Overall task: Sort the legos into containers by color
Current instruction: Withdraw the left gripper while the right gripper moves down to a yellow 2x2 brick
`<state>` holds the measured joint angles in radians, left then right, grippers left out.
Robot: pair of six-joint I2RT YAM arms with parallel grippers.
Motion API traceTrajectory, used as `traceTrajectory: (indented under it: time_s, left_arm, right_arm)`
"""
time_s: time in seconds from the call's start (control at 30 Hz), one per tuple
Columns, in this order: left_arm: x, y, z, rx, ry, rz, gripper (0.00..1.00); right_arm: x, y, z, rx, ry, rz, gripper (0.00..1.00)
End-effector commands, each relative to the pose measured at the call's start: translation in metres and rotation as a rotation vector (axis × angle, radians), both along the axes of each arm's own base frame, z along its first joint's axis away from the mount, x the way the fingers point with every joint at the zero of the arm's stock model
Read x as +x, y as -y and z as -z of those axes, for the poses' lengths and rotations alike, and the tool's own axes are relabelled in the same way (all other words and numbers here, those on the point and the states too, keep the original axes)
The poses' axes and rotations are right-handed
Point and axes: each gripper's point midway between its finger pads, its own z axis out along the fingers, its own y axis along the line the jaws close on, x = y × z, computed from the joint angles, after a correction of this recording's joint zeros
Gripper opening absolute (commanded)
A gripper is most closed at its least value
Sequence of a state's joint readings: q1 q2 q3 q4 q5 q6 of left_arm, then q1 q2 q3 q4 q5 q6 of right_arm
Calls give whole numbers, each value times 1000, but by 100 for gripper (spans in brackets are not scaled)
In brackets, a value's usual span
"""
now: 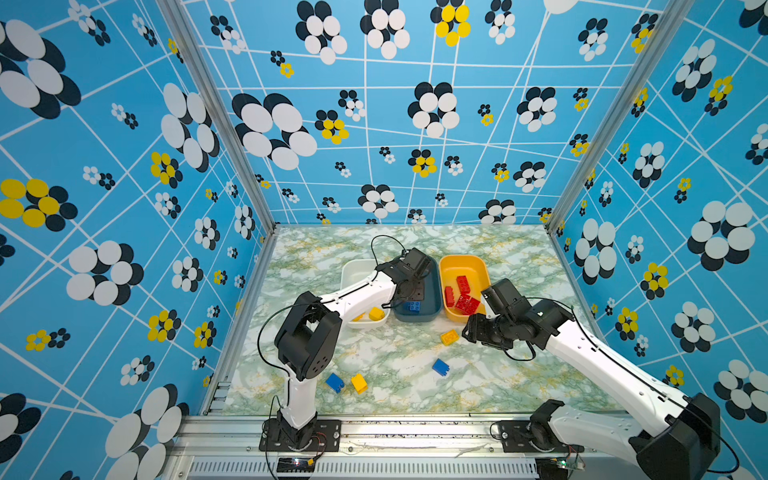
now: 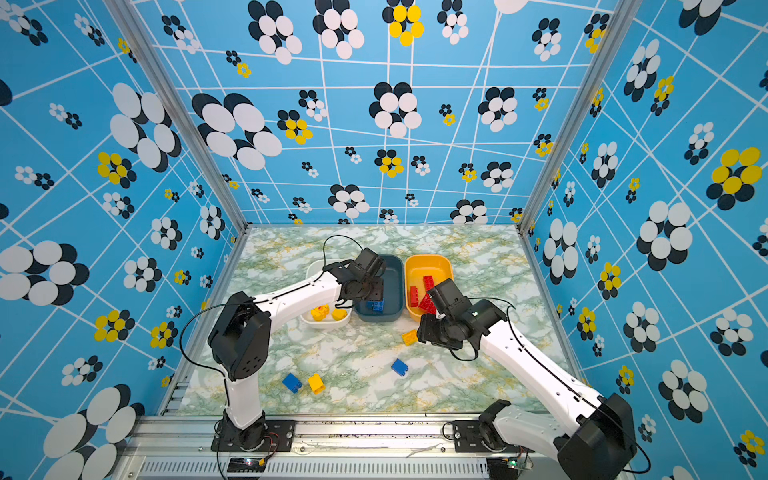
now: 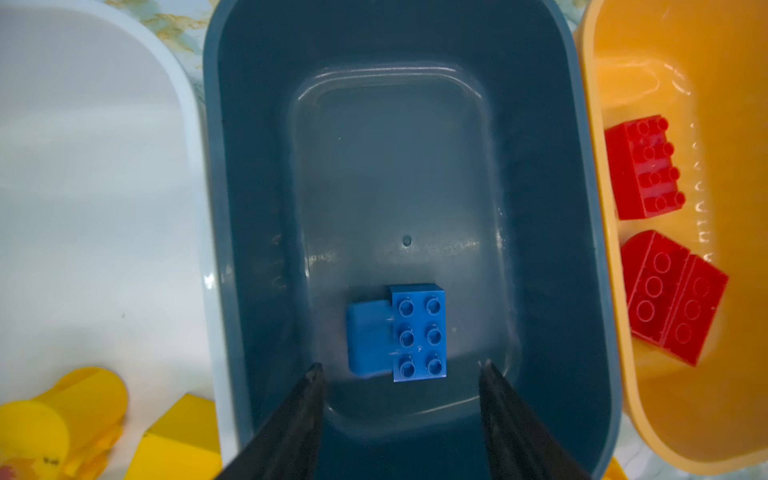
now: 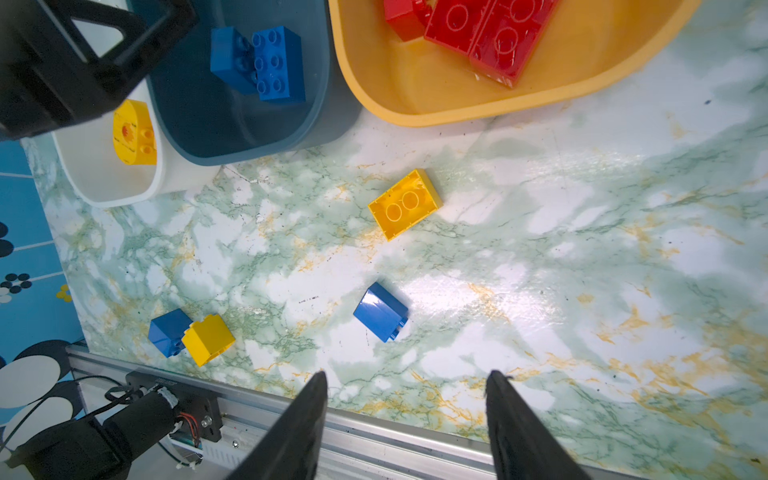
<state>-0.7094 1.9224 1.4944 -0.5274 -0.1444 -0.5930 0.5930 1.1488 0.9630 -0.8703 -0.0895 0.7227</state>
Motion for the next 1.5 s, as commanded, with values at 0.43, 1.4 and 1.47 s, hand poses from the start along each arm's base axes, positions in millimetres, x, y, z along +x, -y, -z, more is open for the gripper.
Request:
traceTrajectory:
  time_s: [0.43,1.4,1.47]
  left_arm:
    - [-21,4,-62,-100,110,1,72]
    - [-115,-107,-80,-135,121,-134,90]
    - [-118,-112,-79,-137,118,-137,91]
  right_arm:
    - [1,-2,14,-7,-34,8,67]
    - [48,-32,79,-91,-132,412,82]
    - [54,-35,82,-91,-126,436,82]
